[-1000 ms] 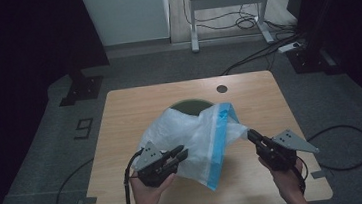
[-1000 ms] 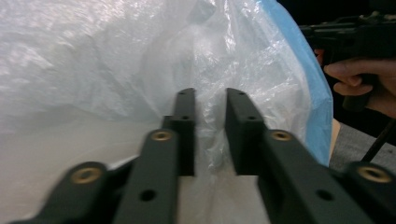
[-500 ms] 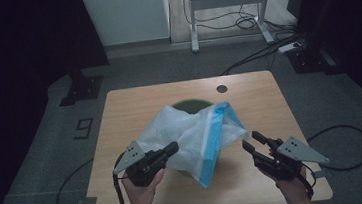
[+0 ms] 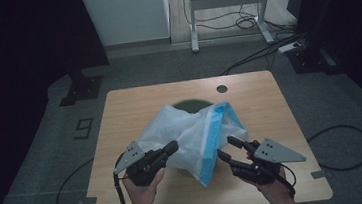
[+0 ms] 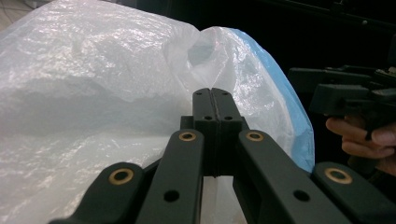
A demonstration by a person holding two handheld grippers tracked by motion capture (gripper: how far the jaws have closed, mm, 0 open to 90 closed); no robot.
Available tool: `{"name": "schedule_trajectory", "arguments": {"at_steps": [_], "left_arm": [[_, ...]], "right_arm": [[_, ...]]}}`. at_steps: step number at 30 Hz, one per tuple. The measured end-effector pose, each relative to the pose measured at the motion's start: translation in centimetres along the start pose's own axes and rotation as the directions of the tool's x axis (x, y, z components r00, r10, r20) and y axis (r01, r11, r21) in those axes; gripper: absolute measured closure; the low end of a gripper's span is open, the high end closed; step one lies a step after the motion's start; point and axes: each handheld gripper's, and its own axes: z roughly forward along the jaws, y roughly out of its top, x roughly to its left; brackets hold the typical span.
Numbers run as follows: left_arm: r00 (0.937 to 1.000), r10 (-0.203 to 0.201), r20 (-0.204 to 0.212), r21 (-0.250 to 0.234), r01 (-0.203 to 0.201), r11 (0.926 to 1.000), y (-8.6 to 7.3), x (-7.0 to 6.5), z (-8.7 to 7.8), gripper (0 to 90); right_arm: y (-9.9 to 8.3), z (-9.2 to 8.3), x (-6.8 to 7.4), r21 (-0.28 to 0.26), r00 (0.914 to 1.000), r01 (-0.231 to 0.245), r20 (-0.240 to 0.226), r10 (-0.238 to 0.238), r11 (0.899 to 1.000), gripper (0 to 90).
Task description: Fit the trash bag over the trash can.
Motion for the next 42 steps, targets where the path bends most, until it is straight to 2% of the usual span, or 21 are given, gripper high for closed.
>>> {"name": "schedule_trajectory", "arguments": {"at_steps": [3, 10, 15, 26, 33, 38, 42], "left_arm": [[1.0000, 0.000, 0.004, -0.005, 0.000, 1.0000, 0.0, -0.1, -0.2, 90.0], [0.9991, -0.028, 0.031, -0.028, 0.029, 0.9992, 0.2, 0.3, -0.5, 90.0], [0.9978, -0.045, 0.048, -0.033, 0.046, 0.9984, 0.1, 0.4, -0.5, 90.0], [0.9966, -0.046, 0.069, -0.046, 0.049, 0.9977, 0.0, 0.6, -0.9, 89.9], [0.9965, -0.038, 0.074, -0.040, 0.041, 0.9984, -0.1, 0.4, -0.8, 90.0], [0.9967, -0.037, 0.072, -0.040, 0.040, 0.9984, -0.2, 0.4, -0.8, 89.9], [0.9968, -0.039, 0.070, -0.039, 0.042, 0.9984, -0.3, 0.6, -1.0, 89.9]], "right_arm": [[-0.2, 0.4, 0.4, 0.014, 0.9998, 0.015, -0.016, -0.015, 1.000, 50.9], [-0.8, 1.0, 0.1, 0.035, 0.9997, 0.008, -0.022, -0.007, 0.999, 56.6], [-1.0, 1.2, -0.3, 0.041, 0.9999, -0.003, -0.012, 0.003, 0.999, 56.9], [-1.4, 1.7, -0.9, 0.049, 0.9996, -0.026, 0.007, 0.026, 0.998, 56.9], [-0.6, 2.3, -0.5, 0.042, 0.9998, -0.022, 0.000, 0.022, 0.999, 53.7], [0.2, 2.6, -1.1, 0.030, 0.9980, -0.062, -0.006, 0.062, 0.998, 51.3], [0.7, 2.6, -1.4, 0.022, 0.9970, -0.076, -0.009, 0.077, 0.997, 49.7]]}}
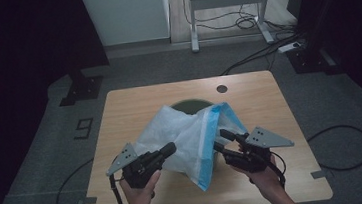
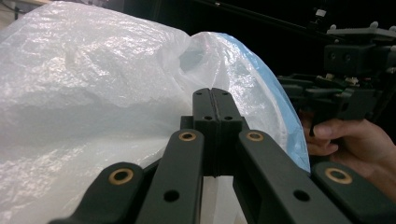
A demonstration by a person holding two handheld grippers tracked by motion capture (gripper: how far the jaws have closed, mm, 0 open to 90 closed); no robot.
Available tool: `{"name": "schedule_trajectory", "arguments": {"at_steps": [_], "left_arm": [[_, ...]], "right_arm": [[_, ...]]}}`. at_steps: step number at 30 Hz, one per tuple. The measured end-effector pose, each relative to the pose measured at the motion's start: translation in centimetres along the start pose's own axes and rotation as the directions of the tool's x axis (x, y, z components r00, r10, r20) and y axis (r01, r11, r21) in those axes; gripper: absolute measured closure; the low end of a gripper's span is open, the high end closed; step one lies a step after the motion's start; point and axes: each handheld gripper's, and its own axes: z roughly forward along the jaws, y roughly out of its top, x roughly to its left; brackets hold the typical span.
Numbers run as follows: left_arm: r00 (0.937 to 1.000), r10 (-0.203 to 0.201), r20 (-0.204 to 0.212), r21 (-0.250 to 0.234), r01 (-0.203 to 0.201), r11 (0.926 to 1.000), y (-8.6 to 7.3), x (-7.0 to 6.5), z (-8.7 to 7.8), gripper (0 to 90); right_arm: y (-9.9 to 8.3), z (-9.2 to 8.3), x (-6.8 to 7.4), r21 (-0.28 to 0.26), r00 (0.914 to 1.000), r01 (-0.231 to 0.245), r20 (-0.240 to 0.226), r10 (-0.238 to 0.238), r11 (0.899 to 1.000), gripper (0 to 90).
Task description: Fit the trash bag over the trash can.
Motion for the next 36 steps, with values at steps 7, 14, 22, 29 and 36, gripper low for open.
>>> {"name": "schedule_trajectory", "arguments": {"at_steps": [7, 14, 22, 29, 36], "left_arm": [[0.9999, -0.002, 0.012, 0.004, 0.002, 1.0000, -0.3, 0.0, 0.2, 89.9], [0.9999, -0.001, 0.012, 0.002, 0.001, 1.0000, -0.3, 0.0, 0.3, 89.9], [0.9999, -0.003, -0.015, -0.026, 0.002, 0.9997, -0.2, 0.1, -0.2, 89.9], [0.9989, -0.002, -0.048, -0.058, -0.001, 0.9983, 0.0, 0.1, -0.6, 89.9], [0.9962, -0.027, -0.083, -0.098, 0.019, 0.9950, 0.4, 0.6, -1.2, 90.0]], "right_arm": [[0.7, 0.6, -0.5, -0.003, 0.9989, -0.046, -0.008, 0.046, 0.999, 47.9], [0.9, 1.7, -1.0, 0.003, 0.9945, -0.094, -0.046, 0.094, 0.996, 64.1], [0.8, 1.9, -0.7, 0.002, 0.9943, -0.094, -0.052, 0.094, 0.996, 88.9], [0.5, 0.8, -0.7, 0.000, 0.9978, -0.057, -0.032, 0.057, 0.998, 89.1], [-0.3, -1.0, -1.0, -0.001, 0.9998, -0.005, 0.019, 0.005, 1.000, 89.0]]}}
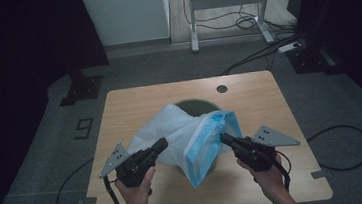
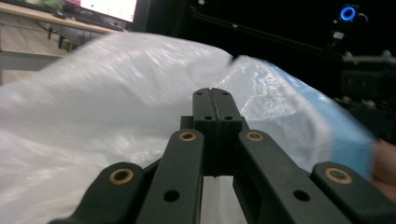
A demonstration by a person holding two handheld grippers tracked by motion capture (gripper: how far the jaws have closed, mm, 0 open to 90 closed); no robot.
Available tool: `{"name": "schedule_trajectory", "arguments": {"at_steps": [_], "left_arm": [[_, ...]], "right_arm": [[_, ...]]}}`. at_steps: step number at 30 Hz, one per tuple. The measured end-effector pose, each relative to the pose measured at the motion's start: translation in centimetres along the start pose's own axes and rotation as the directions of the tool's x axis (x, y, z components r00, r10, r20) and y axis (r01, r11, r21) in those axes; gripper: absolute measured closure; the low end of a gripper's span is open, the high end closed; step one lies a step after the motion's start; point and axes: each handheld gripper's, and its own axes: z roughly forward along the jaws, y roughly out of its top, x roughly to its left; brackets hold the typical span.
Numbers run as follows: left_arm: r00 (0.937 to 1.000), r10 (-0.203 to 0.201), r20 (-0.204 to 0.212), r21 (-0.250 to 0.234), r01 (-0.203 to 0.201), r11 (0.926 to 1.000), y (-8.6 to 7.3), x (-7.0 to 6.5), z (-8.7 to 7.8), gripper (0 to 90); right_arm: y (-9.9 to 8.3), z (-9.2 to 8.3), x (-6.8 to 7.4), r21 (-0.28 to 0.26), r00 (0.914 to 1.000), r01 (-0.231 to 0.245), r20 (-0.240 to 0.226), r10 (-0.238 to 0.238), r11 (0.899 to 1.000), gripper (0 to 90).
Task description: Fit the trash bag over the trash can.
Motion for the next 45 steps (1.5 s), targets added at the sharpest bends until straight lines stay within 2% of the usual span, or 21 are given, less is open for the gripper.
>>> {"name": "schedule_trajectory", "arguments": {"at_steps": [5, 9, 14, 18, 22, 25, 27, 31, 34, 37, 40, 44, 45], "left_arm": [[0.9998, -0.006, -0.018, -0.019, 0.006, 0.9998, 0.1, 0.4, -0.7, 89.9], [0.9995, -0.012, -0.029, -0.020, 0.011, 0.9997, -0.7, 0.5, -1.4, 90.0], [0.9990, -0.024, -0.038, 0.004, 0.024, 0.9997, -2.6, 0.7, -2.5, 90.0], [0.9995, -0.022, -0.023, 0.020, 0.023, 0.9995, -2.9, 0.6, -3.2, 89.8], [0.9997, 0.013, -0.019, 0.021, -0.013, 0.9997, -1.4, -0.5, -3.8, 76.5], [0.9989, 0.038, -0.026, 0.028, -0.037, 0.9989, 0.2, -1.4, -4.0, 65.1], [0.9967, 0.064, -0.051, 0.032, -0.062, 0.9976, 1.1, -2.2, -3.8, 57.0], [0.9920, 0.103, -0.074, 0.079, -0.097, 0.9922, 2.4, -3.0, -2.9, 43.7], [0.9897, 0.129, -0.062, 0.151, -0.118, 0.9815, 3.2, -3.3, -1.6, 36.9], [0.9884, 0.146, -0.042, 0.229, -0.132, 0.9645, 3.8, -3.5, 0.1, 28.7], [0.9911, 0.133, -0.010, 0.286, -0.124, 0.9501, 4.2, -3.5, 1.8, 21.2], [0.9883, 0.152, 0.008, 0.337, -0.146, 0.9302, 4.1, -4.0, 3.8, 19.1], [0.9862, 0.165, 0.000, 0.344, -0.155, 0.9260, 4.0, -4.1, 4.2, 20.8]], "right_arm": [[-0.8, -1.4, -0.5, 0.002, 0.9996, 0.002, 0.027, -0.002, 1.000, 89.1], [-1.6, -2.4, -0.7, 0.001, 0.9985, -0.002, 0.054, 0.001, 1.000, 89.1], [-2.7, -3.2, -0.6, 0.016, 0.9969, 0.012, 0.077, -0.013, 1.000, 89.1], [-2.9, -3.3, -0.7, 0.024, 0.9962, 0.012, 0.086, -0.014, 1.000, 89.0], [-2.6, -3.3, -0.5, 0.026, 0.9945, 0.039, 0.096, -0.041, 0.999, 89.0], [-2.4, -3.3, -0.4, 0.026, 0.9944, 0.041, 0.096, -0.044, 0.999, 89.0], [-2.4, -3.2, -0.4, 0.026, 0.9944, 0.041, 0.097, -0.044, 0.999, 89.0], [-2.5, -3.1, -0.2, 0.032, 0.9943, 0.046, 0.095, -0.048, 0.998, 89.0], [-2.5, -3.1, -0.2, 0.035, 0.9942, 0.048, 0.095, -0.051, 0.998, 89.0], [-2.5, -3.1, -0.2, 0.037, 0.9940, 0.051, 0.095, -0.054, 0.998, 89.0], [-2.6, -3.0, -0.2, 0.041, 0.9941, 0.050, 0.094, -0.054, 0.998, 89.0], [-2.8, -2.9, 0.0, 0.048, 0.9940, 0.053, 0.093, -0.057, 0.997, 89.0], [-2.8, -2.9, 0.0, 0.049, 0.9937, 0.056, 0.094, -0.060, 0.997, 89.0]]}}
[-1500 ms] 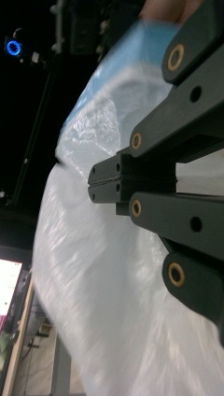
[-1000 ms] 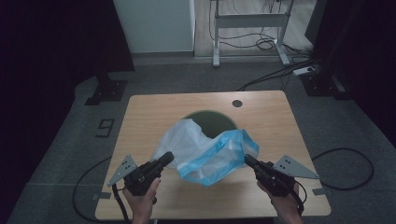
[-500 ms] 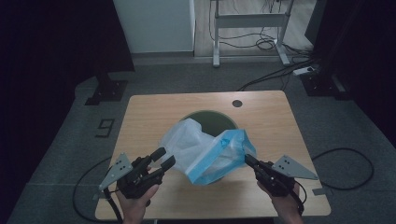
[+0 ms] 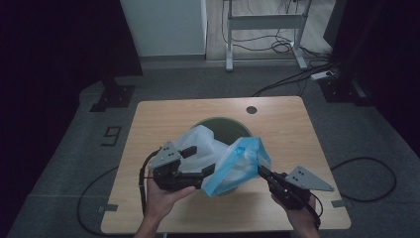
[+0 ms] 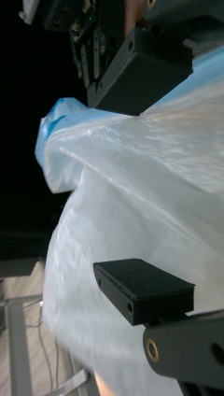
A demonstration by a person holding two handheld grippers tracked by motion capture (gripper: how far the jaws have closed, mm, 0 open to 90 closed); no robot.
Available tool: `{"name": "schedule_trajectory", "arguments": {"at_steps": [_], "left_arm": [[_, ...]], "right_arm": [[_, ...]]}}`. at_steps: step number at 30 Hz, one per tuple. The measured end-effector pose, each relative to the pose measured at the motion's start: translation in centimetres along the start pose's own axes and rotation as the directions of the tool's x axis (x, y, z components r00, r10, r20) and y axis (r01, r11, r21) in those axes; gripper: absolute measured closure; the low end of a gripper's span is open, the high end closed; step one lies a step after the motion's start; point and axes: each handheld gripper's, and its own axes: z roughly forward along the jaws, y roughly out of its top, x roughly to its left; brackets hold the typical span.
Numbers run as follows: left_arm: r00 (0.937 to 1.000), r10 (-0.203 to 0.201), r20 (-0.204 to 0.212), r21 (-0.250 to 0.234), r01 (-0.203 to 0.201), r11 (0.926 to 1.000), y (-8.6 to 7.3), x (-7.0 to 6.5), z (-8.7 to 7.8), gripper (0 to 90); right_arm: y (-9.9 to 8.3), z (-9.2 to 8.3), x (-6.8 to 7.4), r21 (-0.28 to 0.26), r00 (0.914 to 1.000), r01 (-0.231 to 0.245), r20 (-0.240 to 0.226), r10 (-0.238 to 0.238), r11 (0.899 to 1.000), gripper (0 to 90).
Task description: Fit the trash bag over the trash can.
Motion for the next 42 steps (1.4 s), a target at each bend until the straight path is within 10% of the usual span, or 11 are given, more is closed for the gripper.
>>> {"name": "schedule_trajectory", "arguments": {"at_steps": [6, 10, 16, 23, 33, 42], "left_arm": [[0.9983, 0.058, 0.009, 0.022, -0.058, 0.9981, -0.4, 0.0, 1.5, 71.7], [0.9982, 0.055, -0.025, -0.028, -0.056, 0.9981, -0.6, 0.4, 1.3, 87.6], [0.9958, -0.091, 0.011, -0.195, 0.091, 0.9765, -0.7, 3.6, -0.4, 89.9], [0.9860, -0.165, 0.022, -0.279, 0.165, 0.9460, -1.0, 6.3, -2.2, 89.9], [0.9747, -0.222, 0.020, -0.338, 0.216, 0.9161, 1.0, 9.3, -2.5, 89.4], [0.9785, -0.197, 0.063, -0.354, 0.206, 0.9122, 0.3, 8.6, -3.2, 88.8]], "right_arm": [[0.1, -0.2, -0.1, -0.006, 1.0000, 0.002, 0.003, -0.002, 1.000, 89.0], [-0.2, -0.3, -0.3, -0.003, 1.0000, -0.001, 0.010, 0.001, 1.000, 89.0], [-0.1, 0.0, -0.8, 0.014, 0.9992, 0.014, 0.038, -0.014, 1.000, 89.0], [1.1, 0.9, -2.1, 0.021, 0.9946, 0.004, 0.104, -0.006, 1.000, 88.9], [4.6, 3.8, -4.1, -0.009, 0.9826, -0.051, 0.178, 0.052, 0.999, 88.9], [5.0, 2.8, -4.1, -0.060, 0.9800, -0.040, 0.192, 0.050, 0.997, 88.9]]}}
